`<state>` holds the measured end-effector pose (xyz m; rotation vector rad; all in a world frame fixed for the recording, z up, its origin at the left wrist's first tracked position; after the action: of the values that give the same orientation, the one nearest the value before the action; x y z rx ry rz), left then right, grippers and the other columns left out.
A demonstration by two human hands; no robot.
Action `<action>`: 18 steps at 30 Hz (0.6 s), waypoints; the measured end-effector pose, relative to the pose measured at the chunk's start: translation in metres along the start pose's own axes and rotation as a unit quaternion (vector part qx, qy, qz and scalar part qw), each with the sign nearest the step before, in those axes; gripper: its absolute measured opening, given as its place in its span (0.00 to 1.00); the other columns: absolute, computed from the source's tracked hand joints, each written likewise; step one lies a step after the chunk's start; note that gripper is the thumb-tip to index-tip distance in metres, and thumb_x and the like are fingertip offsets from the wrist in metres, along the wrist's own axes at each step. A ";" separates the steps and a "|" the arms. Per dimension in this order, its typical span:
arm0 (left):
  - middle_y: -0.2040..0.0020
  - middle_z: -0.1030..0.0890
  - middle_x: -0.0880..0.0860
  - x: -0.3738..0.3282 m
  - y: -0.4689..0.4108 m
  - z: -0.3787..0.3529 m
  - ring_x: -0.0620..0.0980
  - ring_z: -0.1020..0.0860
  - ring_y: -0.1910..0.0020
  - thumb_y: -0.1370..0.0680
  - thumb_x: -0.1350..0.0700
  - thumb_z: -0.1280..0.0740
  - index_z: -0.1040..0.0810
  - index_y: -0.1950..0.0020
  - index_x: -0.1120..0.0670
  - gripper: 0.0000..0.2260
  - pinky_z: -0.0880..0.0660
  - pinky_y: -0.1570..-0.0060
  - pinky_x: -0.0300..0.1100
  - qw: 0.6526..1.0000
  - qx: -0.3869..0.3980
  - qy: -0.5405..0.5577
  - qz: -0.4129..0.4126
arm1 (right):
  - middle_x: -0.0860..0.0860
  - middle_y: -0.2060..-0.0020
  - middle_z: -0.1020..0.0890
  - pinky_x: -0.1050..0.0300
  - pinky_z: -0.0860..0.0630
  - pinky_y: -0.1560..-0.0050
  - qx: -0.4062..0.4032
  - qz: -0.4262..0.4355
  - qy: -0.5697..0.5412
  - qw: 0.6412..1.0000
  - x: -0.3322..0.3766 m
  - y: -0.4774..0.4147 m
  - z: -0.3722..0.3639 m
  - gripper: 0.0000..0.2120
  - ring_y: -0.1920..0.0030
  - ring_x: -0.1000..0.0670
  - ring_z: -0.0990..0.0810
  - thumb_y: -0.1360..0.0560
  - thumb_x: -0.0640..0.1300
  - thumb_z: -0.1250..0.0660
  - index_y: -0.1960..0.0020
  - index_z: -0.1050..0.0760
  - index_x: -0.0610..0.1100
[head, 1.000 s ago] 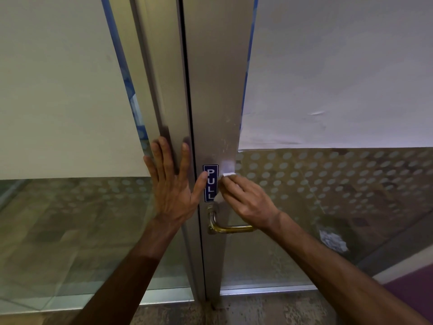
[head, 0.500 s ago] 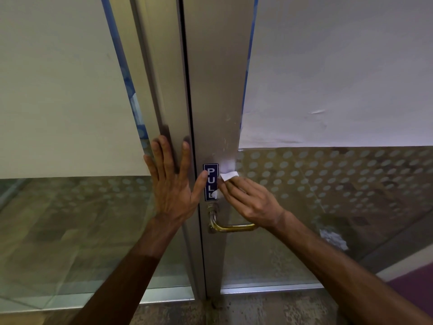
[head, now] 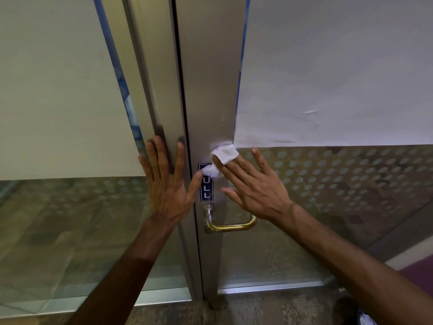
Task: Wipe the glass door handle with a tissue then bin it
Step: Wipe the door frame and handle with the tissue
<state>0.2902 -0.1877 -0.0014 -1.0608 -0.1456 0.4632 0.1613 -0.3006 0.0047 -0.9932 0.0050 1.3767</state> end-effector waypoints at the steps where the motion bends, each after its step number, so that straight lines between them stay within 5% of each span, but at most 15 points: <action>1: 0.17 0.71 0.53 0.000 0.000 0.000 0.55 0.68 0.17 0.15 0.35 0.48 0.64 0.16 0.46 0.35 0.68 0.19 0.57 1.000 0.000 0.000 -0.001 | 0.47 0.16 0.48 0.41 0.66 0.19 0.013 0.007 -0.002 1.000 0.004 0.002 -0.004 0.34 0.17 0.47 0.52 0.14 0.62 0.51 0.16 0.52 0.44; 9: 0.17 0.71 0.53 0.001 0.000 -0.001 0.56 0.68 0.17 0.15 0.36 0.47 0.64 0.16 0.46 0.36 0.68 0.20 0.58 1.000 0.005 -0.002 -0.002 | 0.45 0.21 0.44 0.40 0.67 0.19 0.125 0.130 -0.009 0.984 0.038 0.044 -0.030 0.35 0.19 0.45 0.51 0.16 0.66 0.55 0.19 0.47 0.43; 18: 0.18 0.74 0.51 -0.001 0.000 0.002 0.54 0.70 0.18 0.15 0.36 0.48 0.66 0.17 0.44 0.35 0.69 0.20 0.57 1.000 0.018 0.008 0.004 | 0.47 0.16 0.50 0.40 0.67 0.20 0.061 0.050 -0.001 0.997 0.012 0.003 0.001 0.37 0.17 0.47 0.53 0.16 0.67 0.57 0.16 0.54 0.44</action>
<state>0.2887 -0.1861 -0.0005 -1.0291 -0.1182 0.4621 0.1613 -0.2907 -0.0030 -0.8999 0.1384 1.4512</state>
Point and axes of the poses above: each hand's wrist, its own y-axis away from the middle knuckle, its own z-axis out of the back of the hand, x = y × z, the point moved 9 cm from there along -y, towards the middle knuckle
